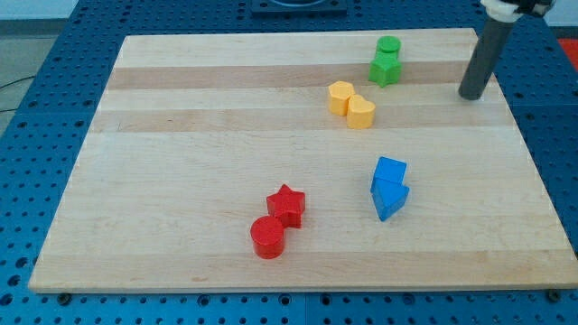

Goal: Push the green circle away from the green star

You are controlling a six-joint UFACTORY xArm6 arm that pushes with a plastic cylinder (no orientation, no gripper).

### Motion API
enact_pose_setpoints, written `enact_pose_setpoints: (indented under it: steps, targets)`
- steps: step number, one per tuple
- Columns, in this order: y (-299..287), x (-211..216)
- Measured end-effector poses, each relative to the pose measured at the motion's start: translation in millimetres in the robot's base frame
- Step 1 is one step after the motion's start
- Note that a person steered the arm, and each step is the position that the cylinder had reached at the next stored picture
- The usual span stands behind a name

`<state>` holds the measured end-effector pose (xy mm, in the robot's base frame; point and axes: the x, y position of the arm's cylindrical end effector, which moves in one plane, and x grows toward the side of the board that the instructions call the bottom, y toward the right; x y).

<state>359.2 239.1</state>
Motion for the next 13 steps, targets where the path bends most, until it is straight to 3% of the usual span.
enact_pose_setpoints:
  steps: [1,3,7,8,9,10,13]
  targets:
    - [6,22]
    - [15,-36]
    - [39,-35]
    - [48,-76]
    - [-12,-115]
    - [-108,-118]
    - [-144,-103]
